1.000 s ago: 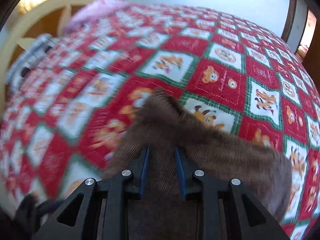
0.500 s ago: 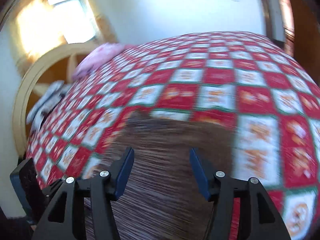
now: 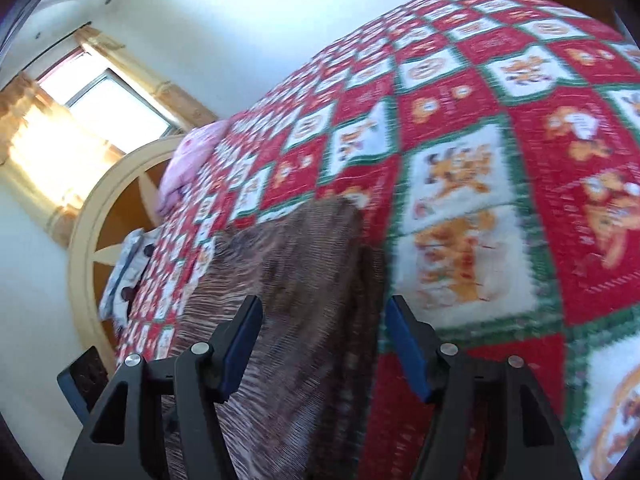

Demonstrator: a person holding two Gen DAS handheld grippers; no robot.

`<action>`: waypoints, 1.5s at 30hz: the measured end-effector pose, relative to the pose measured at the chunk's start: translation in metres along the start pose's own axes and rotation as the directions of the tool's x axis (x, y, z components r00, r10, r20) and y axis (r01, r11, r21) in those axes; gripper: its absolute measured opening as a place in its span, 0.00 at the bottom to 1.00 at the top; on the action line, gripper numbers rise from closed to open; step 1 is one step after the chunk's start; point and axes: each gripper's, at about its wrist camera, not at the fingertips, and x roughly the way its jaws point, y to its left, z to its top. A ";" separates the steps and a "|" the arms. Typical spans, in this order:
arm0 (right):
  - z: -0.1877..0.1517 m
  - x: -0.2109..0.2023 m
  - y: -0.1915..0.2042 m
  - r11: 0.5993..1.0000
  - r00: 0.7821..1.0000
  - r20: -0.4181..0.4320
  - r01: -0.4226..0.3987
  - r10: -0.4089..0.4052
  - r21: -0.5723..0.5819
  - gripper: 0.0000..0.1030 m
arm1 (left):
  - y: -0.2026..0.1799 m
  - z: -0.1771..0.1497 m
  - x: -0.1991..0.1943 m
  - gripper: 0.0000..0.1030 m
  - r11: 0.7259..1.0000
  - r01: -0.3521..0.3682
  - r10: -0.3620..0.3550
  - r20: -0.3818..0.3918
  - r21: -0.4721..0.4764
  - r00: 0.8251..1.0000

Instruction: Fold small clothes

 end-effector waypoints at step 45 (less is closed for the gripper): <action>-0.031 -0.031 0.088 0.982 0.995 0.095 0.013 0.005 -0.187 0.25 | -0.014 -0.010 -0.045 0.29 0.988 0.152 -0.152 -0.009 0.020 0.988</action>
